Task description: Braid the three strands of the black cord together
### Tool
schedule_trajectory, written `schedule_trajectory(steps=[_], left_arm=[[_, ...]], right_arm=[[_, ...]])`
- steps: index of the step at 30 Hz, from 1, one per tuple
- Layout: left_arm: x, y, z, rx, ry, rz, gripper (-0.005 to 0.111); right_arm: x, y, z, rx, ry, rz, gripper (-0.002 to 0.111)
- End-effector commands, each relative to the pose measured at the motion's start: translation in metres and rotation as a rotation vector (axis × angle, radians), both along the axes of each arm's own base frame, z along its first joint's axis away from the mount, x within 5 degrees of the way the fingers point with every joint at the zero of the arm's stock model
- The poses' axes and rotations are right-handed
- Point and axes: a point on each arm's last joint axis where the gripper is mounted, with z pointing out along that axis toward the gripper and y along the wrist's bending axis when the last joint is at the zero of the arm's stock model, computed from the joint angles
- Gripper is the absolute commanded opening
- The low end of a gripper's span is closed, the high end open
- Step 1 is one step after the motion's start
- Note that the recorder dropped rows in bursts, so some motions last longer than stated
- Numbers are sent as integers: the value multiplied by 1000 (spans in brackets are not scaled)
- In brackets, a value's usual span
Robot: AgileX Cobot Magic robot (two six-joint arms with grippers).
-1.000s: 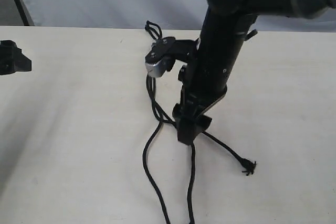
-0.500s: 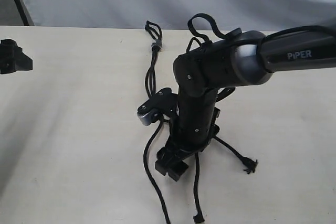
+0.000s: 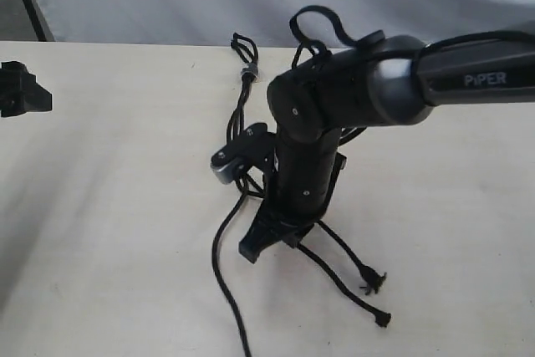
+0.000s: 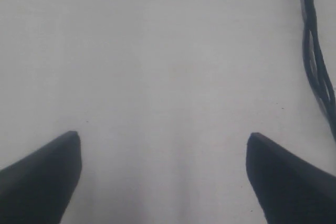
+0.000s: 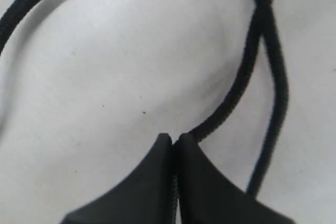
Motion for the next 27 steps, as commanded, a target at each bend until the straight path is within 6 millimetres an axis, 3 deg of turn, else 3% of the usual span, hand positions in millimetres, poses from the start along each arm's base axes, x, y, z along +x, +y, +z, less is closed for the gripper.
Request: schedule_trajectory(steps=[1,4,7,12,20,22,26,27], left_arm=[[-1,0,2,-3,-8,3,80],[-1,0,2,-3,-8,3,80],[0,0,2,-9,-10,7,80],[0,-1,2,-13,-13,6,80],[0,-1,2,-11,-14,4,80],[0,-1,2,-11,-14,4,80],[0,-1,2,-11,-14,4,80],[0,-1,2,-11,-14,4,80]], right_arm=[[4,1,28,40,-58,-40,22],[3,0,25,29,-47,-40,43],[2,-1,20,18,-36,-40,57],[-1,0,7,-6,13,-47,60],[-14,-3,-40,-77,114,-18,59],[-16,-5,-46,-103,145,-7,49],[-24,-2,-45,-147,177,56,0],[-26,1,-40,-144,171,79,1]])
